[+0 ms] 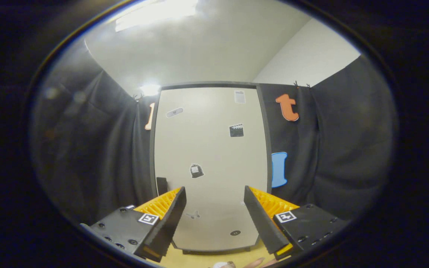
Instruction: Open the shoe cabinet door, grab the shoes and put them into the shoe cabinet, then close the shoe cabinet door.
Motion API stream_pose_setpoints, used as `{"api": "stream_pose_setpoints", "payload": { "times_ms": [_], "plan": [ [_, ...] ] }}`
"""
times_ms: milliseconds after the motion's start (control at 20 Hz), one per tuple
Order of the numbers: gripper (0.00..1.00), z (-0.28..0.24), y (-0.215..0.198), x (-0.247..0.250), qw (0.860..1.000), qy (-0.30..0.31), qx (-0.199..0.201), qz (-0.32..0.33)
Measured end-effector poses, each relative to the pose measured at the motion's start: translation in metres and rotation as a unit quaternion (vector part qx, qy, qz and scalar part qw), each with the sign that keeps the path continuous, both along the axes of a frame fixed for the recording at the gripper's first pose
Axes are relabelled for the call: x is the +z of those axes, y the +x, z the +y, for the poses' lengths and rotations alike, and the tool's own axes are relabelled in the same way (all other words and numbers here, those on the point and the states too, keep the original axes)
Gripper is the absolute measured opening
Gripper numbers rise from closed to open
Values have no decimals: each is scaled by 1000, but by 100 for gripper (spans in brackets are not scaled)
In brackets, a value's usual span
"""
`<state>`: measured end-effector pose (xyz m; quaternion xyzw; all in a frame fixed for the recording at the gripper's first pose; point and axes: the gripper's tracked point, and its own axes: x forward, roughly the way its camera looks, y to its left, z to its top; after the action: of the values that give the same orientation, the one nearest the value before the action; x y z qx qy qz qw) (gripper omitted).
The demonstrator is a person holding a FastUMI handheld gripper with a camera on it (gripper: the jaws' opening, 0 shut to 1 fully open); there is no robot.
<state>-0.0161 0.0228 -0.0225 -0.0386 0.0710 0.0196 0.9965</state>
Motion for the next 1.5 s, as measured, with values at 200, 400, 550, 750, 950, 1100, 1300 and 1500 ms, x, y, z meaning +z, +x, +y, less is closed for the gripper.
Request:
{"api": "stream_pose_setpoints", "payload": {
  "times_ms": [200, 400, 550, 750, 950, 1100, 1300, 1500],
  "plan": [
    [97, 0, -1, -5, 1000, -4, 2, 12],
    [97, 18, 6, -14, 1000, 3, 21, 18],
    [97, 43, 17, -30, 999, 8, 38, 32],
    [97, 89, 34, -54, 997, 14, 63, 37],
    [97, 125, 58, -77, 997, 28, 68, 36],
    [97, 142, 81, -101, 996, 18, 66, 51],
    [96, 148, 109, -129, 997, 20, 49, 64],
    [90, 148, 127, -151, 996, 15, 38, 78]
  ]
}}
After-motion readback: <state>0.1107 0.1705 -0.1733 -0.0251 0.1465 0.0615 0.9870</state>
